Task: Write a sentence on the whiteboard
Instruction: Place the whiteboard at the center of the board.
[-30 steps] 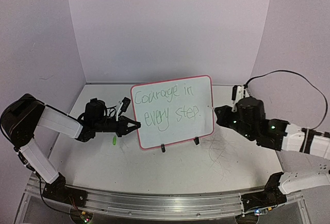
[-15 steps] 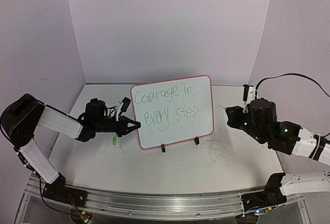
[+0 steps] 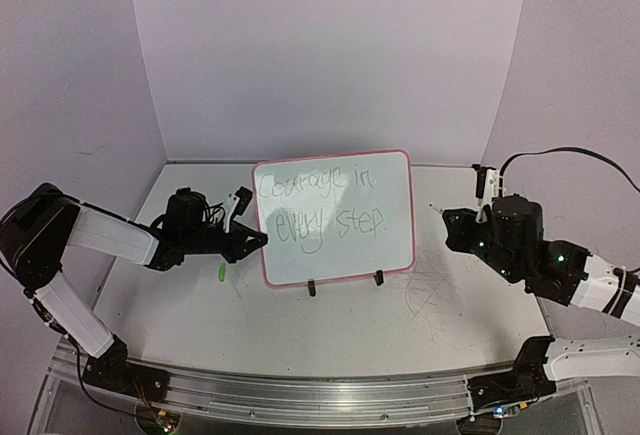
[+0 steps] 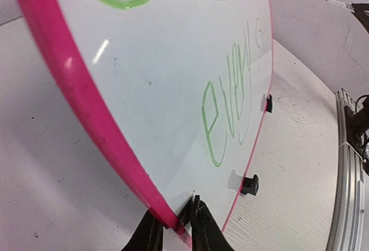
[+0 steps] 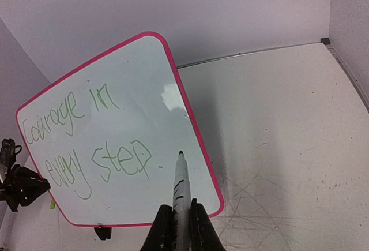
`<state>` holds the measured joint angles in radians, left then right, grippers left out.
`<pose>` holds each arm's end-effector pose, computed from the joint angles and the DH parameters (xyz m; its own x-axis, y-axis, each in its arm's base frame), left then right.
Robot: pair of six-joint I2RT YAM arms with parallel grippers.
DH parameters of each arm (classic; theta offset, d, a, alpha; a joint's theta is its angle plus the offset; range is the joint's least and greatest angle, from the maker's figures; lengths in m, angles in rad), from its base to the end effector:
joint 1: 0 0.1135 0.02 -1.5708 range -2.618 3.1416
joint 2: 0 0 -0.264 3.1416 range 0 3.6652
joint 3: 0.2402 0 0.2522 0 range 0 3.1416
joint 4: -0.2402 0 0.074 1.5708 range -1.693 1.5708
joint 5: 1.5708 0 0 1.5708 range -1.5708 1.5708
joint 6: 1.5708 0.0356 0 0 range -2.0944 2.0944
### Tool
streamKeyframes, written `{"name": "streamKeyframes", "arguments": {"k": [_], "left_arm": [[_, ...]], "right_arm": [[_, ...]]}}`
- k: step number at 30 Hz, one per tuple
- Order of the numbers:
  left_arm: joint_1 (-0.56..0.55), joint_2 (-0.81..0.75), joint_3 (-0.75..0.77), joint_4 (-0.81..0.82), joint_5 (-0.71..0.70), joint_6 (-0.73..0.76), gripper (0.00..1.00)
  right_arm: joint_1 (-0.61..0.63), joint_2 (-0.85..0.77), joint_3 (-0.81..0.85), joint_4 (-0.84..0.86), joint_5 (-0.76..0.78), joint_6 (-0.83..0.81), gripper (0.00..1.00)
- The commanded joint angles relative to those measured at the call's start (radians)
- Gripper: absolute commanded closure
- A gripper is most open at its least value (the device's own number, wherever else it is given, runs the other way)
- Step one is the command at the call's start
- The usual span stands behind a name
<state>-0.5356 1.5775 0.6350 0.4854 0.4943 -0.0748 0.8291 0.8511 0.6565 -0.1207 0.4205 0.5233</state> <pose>0.2569 -0.1721 0.1681 -0.4394 0.1843 -0.8792 0.7847 0.5551 -0.2759 0.1453 0.1370 0.2905 -0.3868 0.2532 -0.8867 -0.2512 0.8963 0.3655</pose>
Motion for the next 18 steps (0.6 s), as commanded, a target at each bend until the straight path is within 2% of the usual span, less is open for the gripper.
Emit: {"name": "streamKeyframes", "arguments": {"k": [1,9,15,18], "left_arm": [[0.023,-0.05,0.018,-0.047,-0.131,0.04,0.82],[0.022,-0.132,-0.001,-0.062,-0.119,0.015,0.66],[0.023,-0.32,-0.062,-0.116,-0.167,-0.039,0.58],[0.023,-0.418,-0.1,-0.183,-0.224,-0.126,0.55]], "right_arm": [[-0.003,-0.016,-0.018,0.036,0.003,-0.023,1.0],[-0.003,-0.022,-0.031,0.055,-0.014,-0.023,1.0],[-0.004,0.009,-0.019,0.078,-0.035,-0.05,1.0],[-0.003,0.029,-0.016,0.09,-0.05,-0.068,1.0]]}}
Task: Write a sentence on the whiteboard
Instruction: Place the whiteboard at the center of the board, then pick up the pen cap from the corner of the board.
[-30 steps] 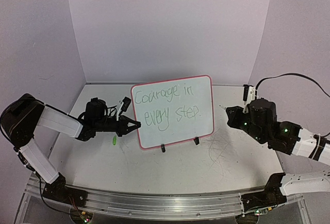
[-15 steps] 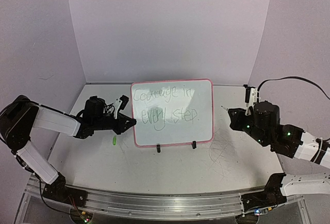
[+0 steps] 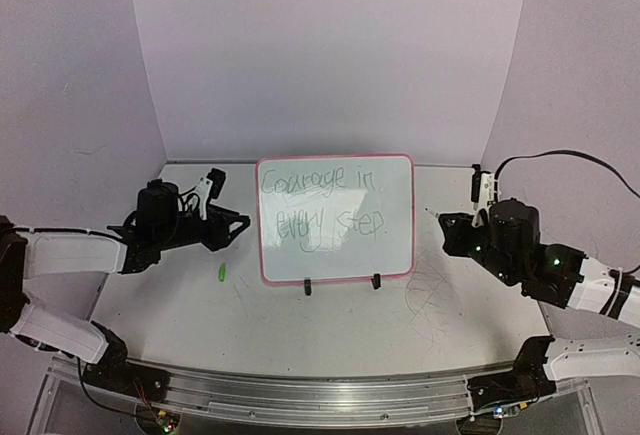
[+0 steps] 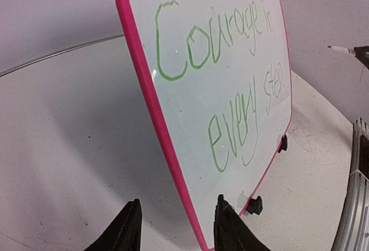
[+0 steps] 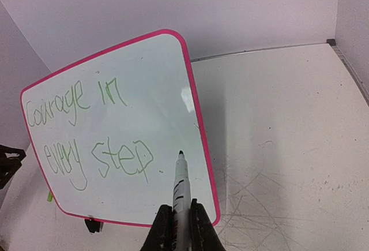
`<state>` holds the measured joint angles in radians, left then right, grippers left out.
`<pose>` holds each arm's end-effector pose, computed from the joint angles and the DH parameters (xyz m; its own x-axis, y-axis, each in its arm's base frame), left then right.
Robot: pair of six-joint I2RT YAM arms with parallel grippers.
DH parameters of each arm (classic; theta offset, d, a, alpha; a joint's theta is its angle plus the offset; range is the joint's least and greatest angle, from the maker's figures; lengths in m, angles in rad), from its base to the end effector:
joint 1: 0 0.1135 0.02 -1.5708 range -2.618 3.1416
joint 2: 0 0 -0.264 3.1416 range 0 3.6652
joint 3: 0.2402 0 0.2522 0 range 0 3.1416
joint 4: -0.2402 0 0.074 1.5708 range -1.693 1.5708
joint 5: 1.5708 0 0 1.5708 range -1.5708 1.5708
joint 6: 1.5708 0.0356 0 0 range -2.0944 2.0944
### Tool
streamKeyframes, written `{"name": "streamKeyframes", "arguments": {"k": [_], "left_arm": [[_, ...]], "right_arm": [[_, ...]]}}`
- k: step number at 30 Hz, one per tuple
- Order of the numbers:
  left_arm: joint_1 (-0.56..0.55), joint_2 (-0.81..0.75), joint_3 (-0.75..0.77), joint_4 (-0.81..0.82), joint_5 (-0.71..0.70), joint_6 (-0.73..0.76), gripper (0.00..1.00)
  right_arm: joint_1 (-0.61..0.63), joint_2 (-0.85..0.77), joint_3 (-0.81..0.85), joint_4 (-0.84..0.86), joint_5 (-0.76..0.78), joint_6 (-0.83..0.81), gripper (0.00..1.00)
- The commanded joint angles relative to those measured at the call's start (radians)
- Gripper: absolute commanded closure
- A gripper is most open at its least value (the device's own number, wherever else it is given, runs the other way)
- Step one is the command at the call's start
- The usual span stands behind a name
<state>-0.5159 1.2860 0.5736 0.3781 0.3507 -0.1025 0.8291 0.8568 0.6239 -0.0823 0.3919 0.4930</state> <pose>0.2305 -0.1448 0.2169 -0.3602 0.0938 -0.9282 0.7125 0.6699 -0.2088 0.1458 0.1390 0.2817 -0.3909 0.2208 -0.8936 -0.2851 0.8940 0.3457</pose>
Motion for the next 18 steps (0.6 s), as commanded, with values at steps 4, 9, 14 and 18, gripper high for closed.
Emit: {"name": "streamKeyframes", "arguments": {"k": [4,9,14,18], "left_arm": [[0.004,-0.191,-0.038,-0.281,-0.215,-0.276,0.48],[0.006,-0.084,0.039,-0.657,-0.366,-0.466,0.47],[0.011,0.072,0.146,-0.722,-0.407,-0.442,0.48],[0.016,0.247,0.261,-0.725,-0.394,-0.379,0.52]], "right_arm": [[-0.004,0.062,0.03,0.058,-0.043,-0.066,1.0],[-0.003,0.12,0.059,0.063,-0.093,-0.099,1.0],[-0.004,0.153,0.082,0.072,-0.125,-0.127,1.0],[-0.005,0.143,0.084,0.073,-0.133,-0.126,1.0]]}}
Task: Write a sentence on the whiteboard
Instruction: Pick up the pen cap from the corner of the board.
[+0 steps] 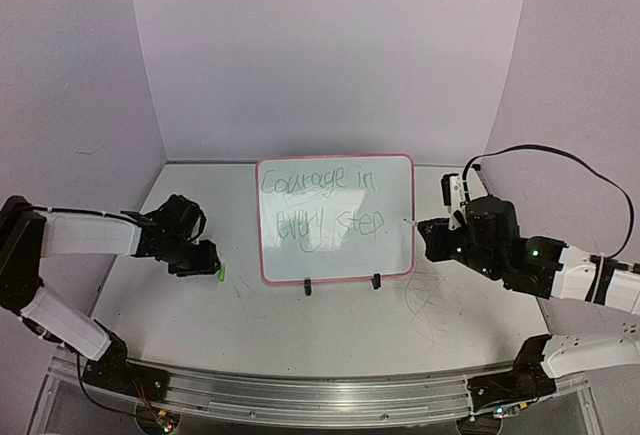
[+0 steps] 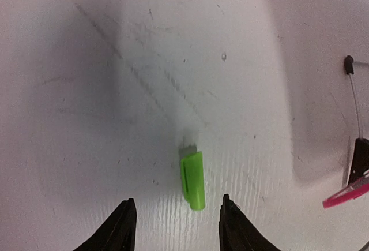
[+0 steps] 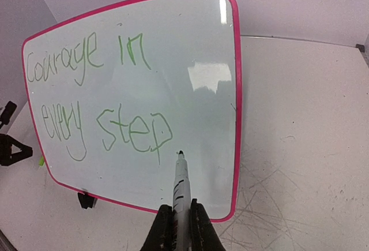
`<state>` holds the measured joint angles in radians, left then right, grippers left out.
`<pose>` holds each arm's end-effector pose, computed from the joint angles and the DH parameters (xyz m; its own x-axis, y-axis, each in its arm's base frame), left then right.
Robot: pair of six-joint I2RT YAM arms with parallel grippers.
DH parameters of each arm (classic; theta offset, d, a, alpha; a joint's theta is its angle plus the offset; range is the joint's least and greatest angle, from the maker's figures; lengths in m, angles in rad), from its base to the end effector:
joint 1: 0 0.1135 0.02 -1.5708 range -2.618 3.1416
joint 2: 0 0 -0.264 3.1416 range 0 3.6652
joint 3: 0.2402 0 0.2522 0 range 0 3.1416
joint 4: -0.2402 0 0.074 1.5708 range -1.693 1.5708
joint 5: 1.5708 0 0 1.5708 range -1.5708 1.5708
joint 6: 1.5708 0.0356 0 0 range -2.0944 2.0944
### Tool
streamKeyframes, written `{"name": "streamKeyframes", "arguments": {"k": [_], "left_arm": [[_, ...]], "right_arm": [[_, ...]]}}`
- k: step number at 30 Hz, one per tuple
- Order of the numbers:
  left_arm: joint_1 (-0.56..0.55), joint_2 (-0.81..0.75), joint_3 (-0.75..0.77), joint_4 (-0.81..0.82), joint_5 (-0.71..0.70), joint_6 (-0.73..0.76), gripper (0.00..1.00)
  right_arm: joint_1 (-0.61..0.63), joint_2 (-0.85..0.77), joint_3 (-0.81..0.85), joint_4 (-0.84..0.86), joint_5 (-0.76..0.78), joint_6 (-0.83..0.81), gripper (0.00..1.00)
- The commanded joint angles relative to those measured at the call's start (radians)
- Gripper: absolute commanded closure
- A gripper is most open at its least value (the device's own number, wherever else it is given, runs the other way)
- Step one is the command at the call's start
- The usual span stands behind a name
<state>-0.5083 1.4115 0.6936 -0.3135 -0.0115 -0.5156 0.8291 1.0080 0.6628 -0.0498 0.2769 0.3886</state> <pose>0.2259 -0.1254 0.1642 -0.8895 -0.0688 -0.4517 0.0494 0.9684 -0.2447 0.1625 0.1629 0.2687 -0.4447 0.0541 -0.8940 -0.4001 0.8810 0.2524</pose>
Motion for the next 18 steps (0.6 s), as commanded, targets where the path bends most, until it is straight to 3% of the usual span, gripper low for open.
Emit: {"name": "streamKeyframes", "arguments": {"k": [1,7,12,14,18], "left_arm": [[0.008,0.163,0.16,-0.032,-0.018,0.042,0.54],[-0.015,0.277,0.209,-0.031,0.008,0.05,0.6],[-0.058,0.263,0.155,-0.037,-0.004,0.007,0.62],[-0.066,0.273,0.141,-0.037,-0.036,0.002,0.67],[-0.07,0.226,0.14,-0.038,-0.116,-0.014,0.89]], "right_arm": [[-0.004,-0.014,0.042,0.04,-0.018,-0.016,1.0],[-0.003,-0.076,0.0,0.04,-0.013,0.021,1.0],[-0.002,-0.087,-0.007,0.036,-0.011,0.02,1.0],[-0.002,-0.076,-0.002,0.036,-0.015,0.015,1.0],[-0.003,-0.029,0.043,0.036,-0.051,-0.012,1.0]]}}
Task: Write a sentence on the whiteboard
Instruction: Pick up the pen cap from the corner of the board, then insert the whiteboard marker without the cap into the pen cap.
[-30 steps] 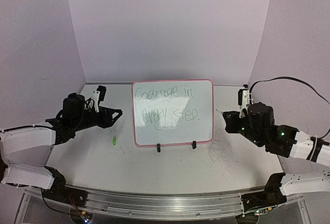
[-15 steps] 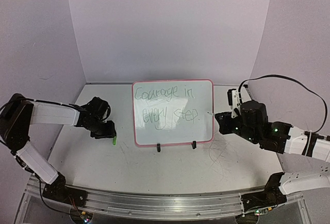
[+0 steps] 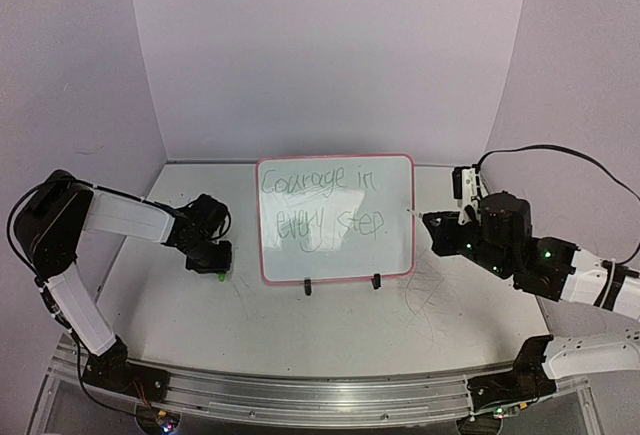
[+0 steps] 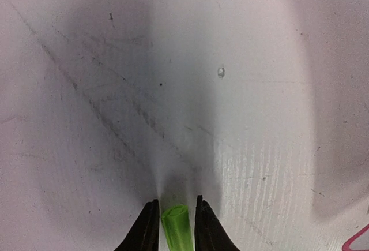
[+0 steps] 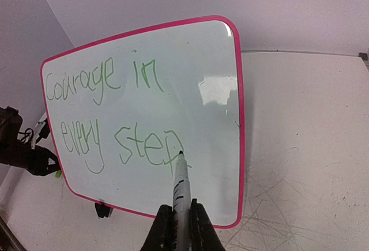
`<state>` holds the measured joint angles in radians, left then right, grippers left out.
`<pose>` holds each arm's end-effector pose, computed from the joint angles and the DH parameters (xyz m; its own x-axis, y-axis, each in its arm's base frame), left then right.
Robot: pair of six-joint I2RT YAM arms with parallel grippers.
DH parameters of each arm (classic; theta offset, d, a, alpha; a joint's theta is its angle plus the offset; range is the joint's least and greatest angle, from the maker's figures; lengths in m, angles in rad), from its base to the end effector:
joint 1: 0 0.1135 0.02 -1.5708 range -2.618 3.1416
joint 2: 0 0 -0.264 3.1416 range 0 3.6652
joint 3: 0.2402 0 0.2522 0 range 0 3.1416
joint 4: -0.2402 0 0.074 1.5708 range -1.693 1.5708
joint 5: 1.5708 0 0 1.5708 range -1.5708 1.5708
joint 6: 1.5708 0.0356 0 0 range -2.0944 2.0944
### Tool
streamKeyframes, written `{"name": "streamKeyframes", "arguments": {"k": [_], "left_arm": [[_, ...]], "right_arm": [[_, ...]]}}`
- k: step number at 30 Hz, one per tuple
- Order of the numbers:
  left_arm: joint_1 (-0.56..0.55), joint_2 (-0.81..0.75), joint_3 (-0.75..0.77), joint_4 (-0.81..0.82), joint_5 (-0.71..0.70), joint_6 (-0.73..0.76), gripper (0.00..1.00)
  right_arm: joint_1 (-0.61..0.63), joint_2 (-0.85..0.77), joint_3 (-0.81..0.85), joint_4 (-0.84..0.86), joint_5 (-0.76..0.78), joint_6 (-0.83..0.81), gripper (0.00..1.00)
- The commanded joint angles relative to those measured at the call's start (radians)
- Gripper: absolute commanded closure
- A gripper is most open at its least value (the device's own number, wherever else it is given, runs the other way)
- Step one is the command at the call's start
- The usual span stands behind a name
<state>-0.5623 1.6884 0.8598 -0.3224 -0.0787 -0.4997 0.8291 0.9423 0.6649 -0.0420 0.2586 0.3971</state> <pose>0.2599 -0.1604 0.1357 -0.9198 0.0150 -0.3921 0.0725 0.9886 -0.1323 0.1552 0.1559 0.2836 -0.4079 0.1083 -0.9066 -0.4240 0.8569 0.2931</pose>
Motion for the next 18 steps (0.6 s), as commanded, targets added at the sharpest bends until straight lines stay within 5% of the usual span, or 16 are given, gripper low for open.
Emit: {"name": "streamKeyframes", "arguments": {"k": [1,9,13,18], "left_arm": [[-0.016,-0.094,-0.03,-0.031,-0.065,-0.037,0.93],[-0.01,-0.581,-0.022,0.07,-0.024,-0.148,1.0],[-0.012,-0.783,-0.127,0.482,0.141,-0.272,1.0],[-0.016,-0.764,-0.228,1.047,0.298,-0.456,1.0]], "right_arm": [[-0.003,0.045,0.051,0.028,-0.041,-0.027,1.0],[-0.001,0.17,0.14,0.142,-0.274,-0.081,1.0],[0.051,0.283,0.197,0.301,-0.463,-0.064,1.0],[0.155,0.432,0.343,0.464,-0.525,-0.026,1.0]]}}
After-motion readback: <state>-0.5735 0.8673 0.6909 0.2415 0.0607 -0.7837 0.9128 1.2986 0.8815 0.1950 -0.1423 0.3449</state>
